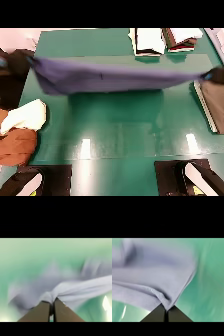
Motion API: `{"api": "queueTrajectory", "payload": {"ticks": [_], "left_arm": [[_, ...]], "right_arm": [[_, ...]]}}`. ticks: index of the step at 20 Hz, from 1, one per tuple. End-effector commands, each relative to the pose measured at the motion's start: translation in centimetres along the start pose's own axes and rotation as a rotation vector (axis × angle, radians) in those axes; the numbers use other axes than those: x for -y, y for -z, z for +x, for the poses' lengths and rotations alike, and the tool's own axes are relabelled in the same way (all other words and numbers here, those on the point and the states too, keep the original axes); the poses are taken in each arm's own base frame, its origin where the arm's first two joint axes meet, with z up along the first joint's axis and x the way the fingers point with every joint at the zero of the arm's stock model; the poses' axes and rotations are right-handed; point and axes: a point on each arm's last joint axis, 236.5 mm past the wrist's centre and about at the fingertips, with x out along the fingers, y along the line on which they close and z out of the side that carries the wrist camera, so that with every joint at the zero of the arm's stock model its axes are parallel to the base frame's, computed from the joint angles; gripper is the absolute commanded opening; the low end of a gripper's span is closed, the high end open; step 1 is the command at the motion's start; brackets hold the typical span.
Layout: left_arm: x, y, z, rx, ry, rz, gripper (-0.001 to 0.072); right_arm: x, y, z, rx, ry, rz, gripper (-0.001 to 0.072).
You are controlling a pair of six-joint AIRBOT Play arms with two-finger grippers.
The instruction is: Fold the shirts.
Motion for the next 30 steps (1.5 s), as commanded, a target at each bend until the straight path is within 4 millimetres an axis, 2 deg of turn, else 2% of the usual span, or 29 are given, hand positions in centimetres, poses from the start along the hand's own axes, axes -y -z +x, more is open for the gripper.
{"api": "queueTrajectory", "payload": {"ticks": [1, 4, 6, 7, 8, 10, 12, 13, 15, 16, 18, 20, 22, 24, 26, 28, 30], "left_arm": [[5.3, -11.0, -14.0, 0.406, -0.01, 0.116, 0.0025], [8.6, -14.6, -21.6, 0.59, 0.014, 0.153, 0.0025], [10.5, -16.1, -26.0, 0.694, 0.028, 0.182, 0.0024], [11.2, -16.5, -27.7, 0.734, 0.032, 0.197, 0.0024], [11.7, -16.7, -28.8, 0.76, 0.034, 0.207, 0.0024], [11.3, -16.4, -28.4, 0.741, 0.018, 0.211, 0.0024], [8.8, -15.3, -24.5, 0.627, -0.037, 0.187, 0.0024], [6.9, -14.3, -21.0, 0.539, -0.062, 0.153, 0.0024], [3.3, -10.6, -13.0, 0.318, -0.083, 0.077, 0.0024], [1.6, -8.1, -8.7, 0.198, -0.083, 0.038, 0.0025], [-1.9, -1.8, -0.1, -0.055, -0.086, -0.049, 0.0025], [-4.6, 4.5, 6.9, -0.254, -0.08, -0.119, 0.0025], [-6.5, 9.9, 12.5, -0.401, -0.058, -0.168, 0.0025], [-7.6, 13.9, 17.2, -0.493, -0.025, -0.215, 0.0025], [-8.5, 16.3, 21.1, -0.515, 0.001, -0.268, 0.0026], [-9.7, 17.4, 24.0, -0.497, -0.011, -0.308, 0.0025], [-10.5, 17.2, 25.6, -0.472, -0.022, -0.313, 0.0025]], "right_arm": [[-5.0, -7.6, -10.9, 0.318, 0.068, -0.16, 0.002], [-8.8, -10.5, -18.0, 0.499, 0.097, -0.257, 0.002], [-10.5, -11.7, -21.1, 0.569, 0.102, -0.289, 0.0019], [-11.1, -11.9, -22.0, 0.579, 0.101, -0.3, 0.0019], [-11.5, -12.2, -22.6, 0.58, 0.099, -0.304, 0.0019], [-11.6, -12.6, -22.7, 0.572, 0.096, -0.303, 0.0019], [-10.6, -12.8, -21.2, 0.539, 0.09, -0.279, 0.0019], [-9.8, -12.6, -19.8, 0.505, 0.084, -0.255, 0.0019], [-7.1, -12.0, -15.3, 0.41, 0.068, -0.183, 0.0019], [-5.5, -11.2, -12.5, 0.336, 0.058, -0.141, 0.0019], [-2.4, -9.4, -6.8, 0.184, 0.033, -0.076, 0.0019], [0.9, -7.1, -0.9, 0.035, 0.01, 0.015, 0.0019], [3.2, -4.1, 4.9, -0.111, -0.015, 0.09, 0.0018], [4.8, -0.6, 10.6, -0.25, -0.009, 0.114, 0.0019], [5.5, 2.3, 15.8, -0.361, -0.003, 0.111, 0.0019], [6.0, 3.7, 20.2, -0.401, -0.003, 0.138, 0.0019], [6.5, 3.4, 23.3, -0.38, 0.008, 0.164, 0.0019]]}}
